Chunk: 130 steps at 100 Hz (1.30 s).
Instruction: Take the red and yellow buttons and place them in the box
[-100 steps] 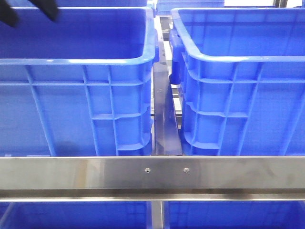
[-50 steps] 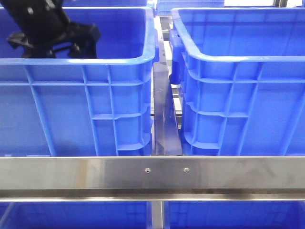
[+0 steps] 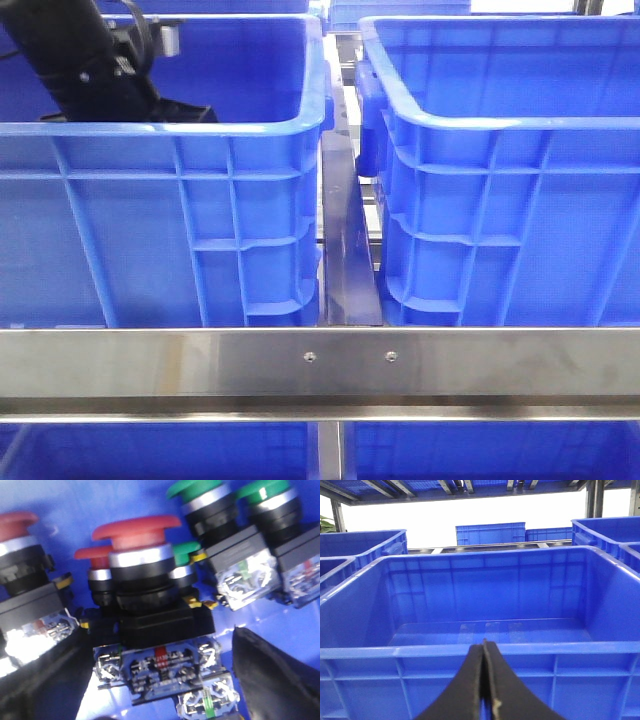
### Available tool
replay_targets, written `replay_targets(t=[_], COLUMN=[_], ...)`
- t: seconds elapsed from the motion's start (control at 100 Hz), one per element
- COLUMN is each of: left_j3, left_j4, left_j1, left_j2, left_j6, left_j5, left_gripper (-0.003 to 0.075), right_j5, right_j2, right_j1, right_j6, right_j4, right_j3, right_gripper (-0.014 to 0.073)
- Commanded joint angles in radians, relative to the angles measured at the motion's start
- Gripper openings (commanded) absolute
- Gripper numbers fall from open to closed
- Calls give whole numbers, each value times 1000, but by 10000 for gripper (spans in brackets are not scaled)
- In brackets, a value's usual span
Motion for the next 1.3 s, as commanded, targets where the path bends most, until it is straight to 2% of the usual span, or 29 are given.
replay_targets(t=[0.0, 0.12, 0.34, 0.43, 0.72, 0.86, 1.09, 1.29], left_j3=[-31, -31, -31, -32, -32, -32, -32, -32], left_j4=[-8, -8, 1, 1, 5, 5, 5, 5], left_j1=[-6, -6, -6, -6, -6, -45, -216, -400], left_j2=[-45, -45, -49, -65, -229, -333, -470, -500], left_j6=[-1, -1, -1, -1, 13, 31, 54, 77], left_j5=[-38, -39, -39, -39, -15, 28, 64, 73], left_gripper=[490, 386, 71, -20, -19, -19, -19, -19], right_j5=[-81, -81, -81, -81, -81, -81, -81, -81], right_j2=[-26, -26, -26, -26, -26, -26, -26, -26], right_j1=[1, 1, 1, 1, 1, 1, 1, 1], right_j6=[2, 2, 2, 2, 2, 2, 2, 2], right_j4=[-6, -6, -6, -6, -6, -6, -6, -6], right_j3=[-19, -19, -19, -19, -19, -19, -19, -19], right_gripper=[-68, -68, -68, -68, -68, -68, -68, -68])
